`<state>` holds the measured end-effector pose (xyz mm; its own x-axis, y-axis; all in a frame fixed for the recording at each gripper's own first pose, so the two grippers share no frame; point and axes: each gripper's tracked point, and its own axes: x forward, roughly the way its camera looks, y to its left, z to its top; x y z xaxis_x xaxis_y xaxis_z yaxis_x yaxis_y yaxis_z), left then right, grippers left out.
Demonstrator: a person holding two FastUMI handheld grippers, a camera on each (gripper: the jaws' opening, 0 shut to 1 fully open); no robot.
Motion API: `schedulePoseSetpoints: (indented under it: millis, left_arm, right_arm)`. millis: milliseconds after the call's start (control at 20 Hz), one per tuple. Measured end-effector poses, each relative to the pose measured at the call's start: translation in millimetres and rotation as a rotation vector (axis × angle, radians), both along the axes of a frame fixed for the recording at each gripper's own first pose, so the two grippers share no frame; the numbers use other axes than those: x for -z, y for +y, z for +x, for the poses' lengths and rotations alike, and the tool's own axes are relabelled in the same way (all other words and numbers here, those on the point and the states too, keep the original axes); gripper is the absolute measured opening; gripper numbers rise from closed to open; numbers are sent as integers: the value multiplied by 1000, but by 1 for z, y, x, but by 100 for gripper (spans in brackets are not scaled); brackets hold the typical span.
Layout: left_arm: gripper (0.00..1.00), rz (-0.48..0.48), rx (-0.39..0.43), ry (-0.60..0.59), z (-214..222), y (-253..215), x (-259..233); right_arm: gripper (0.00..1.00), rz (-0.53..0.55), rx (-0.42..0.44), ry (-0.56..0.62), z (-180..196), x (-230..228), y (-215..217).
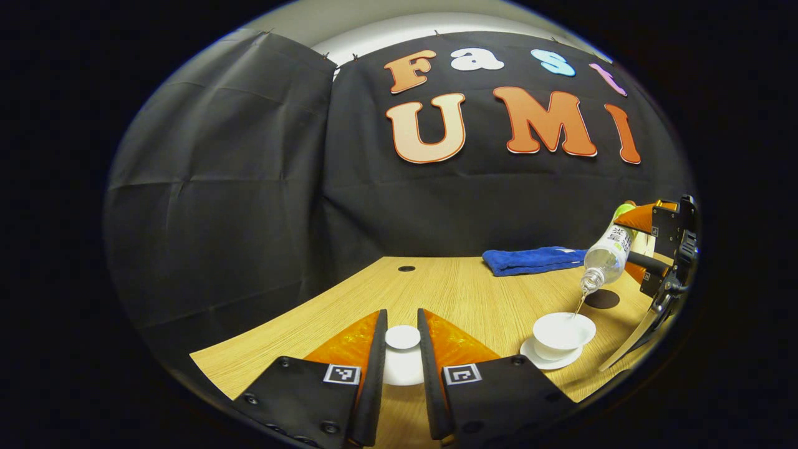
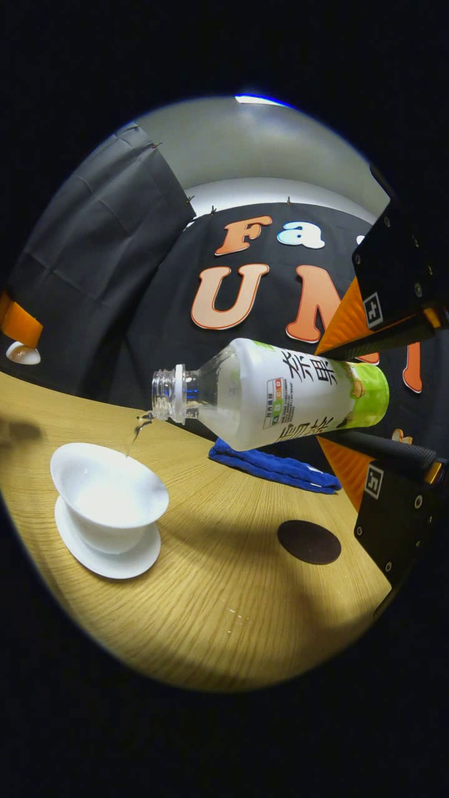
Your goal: Open the teacup lid with one hand, grasp the water bottle and pour water into the teacup with the other hand; after pouring, place the water bottle on the coaster and then close the teacup lid.
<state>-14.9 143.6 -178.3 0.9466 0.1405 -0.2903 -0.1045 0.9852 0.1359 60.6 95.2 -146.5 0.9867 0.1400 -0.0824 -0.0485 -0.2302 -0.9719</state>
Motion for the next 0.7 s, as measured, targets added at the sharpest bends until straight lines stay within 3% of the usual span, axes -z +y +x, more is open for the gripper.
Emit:
schedulePoseSetpoints:
  millis: [700]
  left_arm:
    - [34, 6, 22, -25, -5, -3, -13]
  right_arm:
    - [61, -136, -78, -104, 10, -8, -1]
